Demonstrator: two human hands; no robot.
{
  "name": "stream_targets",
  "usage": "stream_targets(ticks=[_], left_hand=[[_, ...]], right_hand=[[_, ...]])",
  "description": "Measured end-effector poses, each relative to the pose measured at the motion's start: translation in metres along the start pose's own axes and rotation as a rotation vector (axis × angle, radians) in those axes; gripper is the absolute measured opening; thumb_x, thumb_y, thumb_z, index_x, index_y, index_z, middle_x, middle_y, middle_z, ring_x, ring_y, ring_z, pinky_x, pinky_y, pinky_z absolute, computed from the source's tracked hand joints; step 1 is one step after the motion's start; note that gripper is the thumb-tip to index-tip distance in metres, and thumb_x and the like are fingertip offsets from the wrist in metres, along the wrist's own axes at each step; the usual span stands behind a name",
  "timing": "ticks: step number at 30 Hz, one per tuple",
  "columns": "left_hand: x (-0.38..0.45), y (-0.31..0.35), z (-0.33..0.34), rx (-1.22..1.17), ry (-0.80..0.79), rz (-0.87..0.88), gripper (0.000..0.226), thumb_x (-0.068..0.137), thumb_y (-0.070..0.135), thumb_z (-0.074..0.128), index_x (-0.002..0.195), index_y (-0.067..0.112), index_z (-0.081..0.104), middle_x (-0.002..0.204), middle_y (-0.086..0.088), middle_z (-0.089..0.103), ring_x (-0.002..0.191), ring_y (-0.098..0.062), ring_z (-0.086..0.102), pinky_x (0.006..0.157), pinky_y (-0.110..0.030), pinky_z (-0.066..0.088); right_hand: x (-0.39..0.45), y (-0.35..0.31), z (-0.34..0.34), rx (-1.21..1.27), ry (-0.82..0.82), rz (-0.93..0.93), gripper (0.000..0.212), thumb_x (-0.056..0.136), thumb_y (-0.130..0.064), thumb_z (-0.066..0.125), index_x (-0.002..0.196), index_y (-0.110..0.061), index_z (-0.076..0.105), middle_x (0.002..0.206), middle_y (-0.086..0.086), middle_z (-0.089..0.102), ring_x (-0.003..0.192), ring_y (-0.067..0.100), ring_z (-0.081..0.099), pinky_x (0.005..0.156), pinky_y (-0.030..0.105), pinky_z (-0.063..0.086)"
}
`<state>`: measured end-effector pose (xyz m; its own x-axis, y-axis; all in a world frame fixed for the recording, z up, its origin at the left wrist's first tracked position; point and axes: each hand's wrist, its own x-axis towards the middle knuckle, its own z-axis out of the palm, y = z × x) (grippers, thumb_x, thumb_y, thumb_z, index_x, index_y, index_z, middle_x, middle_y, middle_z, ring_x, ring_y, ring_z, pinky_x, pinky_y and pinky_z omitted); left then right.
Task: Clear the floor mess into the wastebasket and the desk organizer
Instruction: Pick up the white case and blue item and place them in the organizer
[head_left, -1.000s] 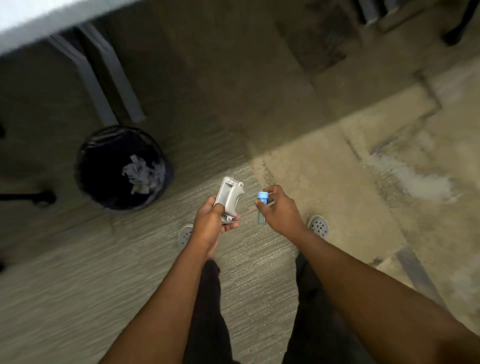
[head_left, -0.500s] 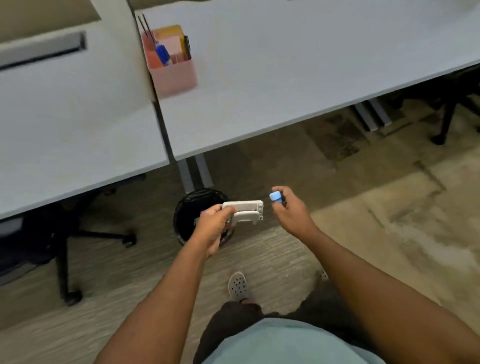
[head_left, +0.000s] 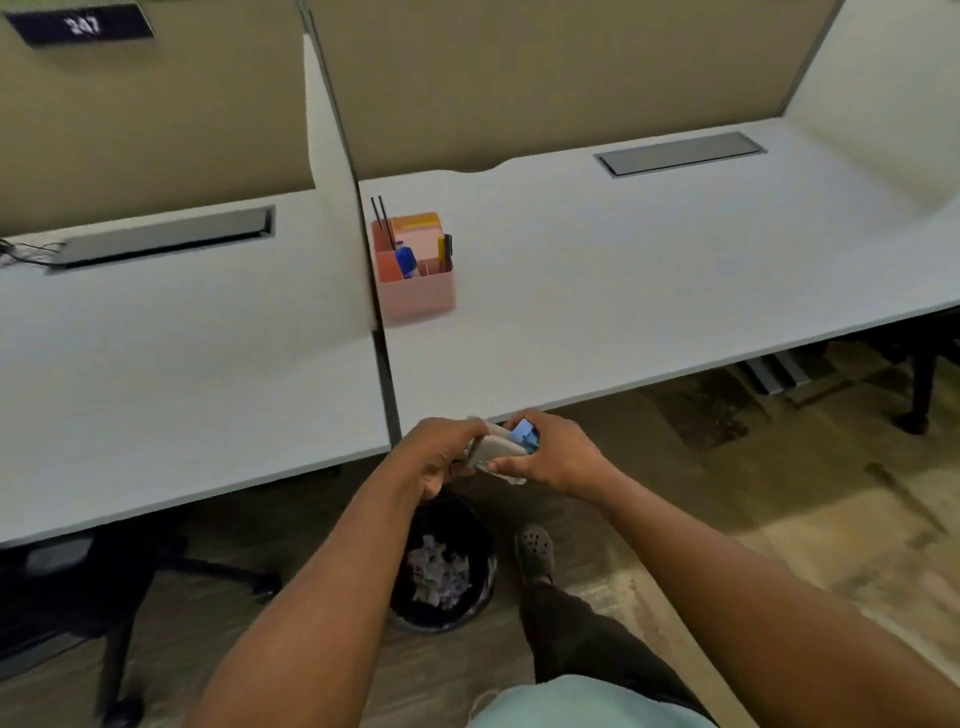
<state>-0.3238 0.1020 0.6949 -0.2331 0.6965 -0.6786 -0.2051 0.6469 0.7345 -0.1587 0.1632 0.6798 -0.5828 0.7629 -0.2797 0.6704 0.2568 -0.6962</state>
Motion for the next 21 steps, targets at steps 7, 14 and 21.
stream_targets(ticks=[7, 14, 21], left_hand=[[0.07, 0.068, -0.028, -0.235, 0.069, 0.142, 0.036, 0.081, 0.032, 0.073, 0.109, 0.012, 0.065, 0.108, -0.011, 0.069, 0.094, -0.018, 0.06, 0.077, -0.029, 0.05], [0.134, 0.138, -0.036, -0.238, 0.314, 0.22, 0.036, 0.081, 0.021, 0.076, 0.113, 0.026, 0.06, 0.107, -0.001, 0.068, 0.095, -0.019, 0.066, 0.07, -0.026, 0.055], [0.191, 0.202, -0.052, -0.241, 0.501, 0.313, 0.031, 0.087, 0.014, 0.066, 0.115, 0.028, 0.063, 0.099, 0.003, 0.07, 0.08, -0.013, 0.069, 0.059, -0.02, 0.054]], right_hand=[[0.109, -0.019, -0.026, 0.334, 0.091, 0.1, 0.047, 0.072, -0.06, 0.072, 0.094, -0.022, 0.056, 0.089, -0.001, 0.067, 0.077, 0.014, 0.064, 0.065, 0.03, 0.055], [0.221, -0.051, -0.062, 0.195, 0.161, 0.064, 0.057, 0.071, -0.07, 0.065, 0.101, -0.023, 0.051, 0.089, -0.009, 0.06, 0.077, 0.011, 0.062, 0.072, 0.024, 0.052], [0.321, -0.081, -0.101, 0.152, 0.155, -0.069, 0.043, 0.07, -0.057, 0.073, 0.088, -0.023, 0.056, 0.077, -0.009, 0.058, 0.073, 0.01, 0.058, 0.065, 0.026, 0.048]])
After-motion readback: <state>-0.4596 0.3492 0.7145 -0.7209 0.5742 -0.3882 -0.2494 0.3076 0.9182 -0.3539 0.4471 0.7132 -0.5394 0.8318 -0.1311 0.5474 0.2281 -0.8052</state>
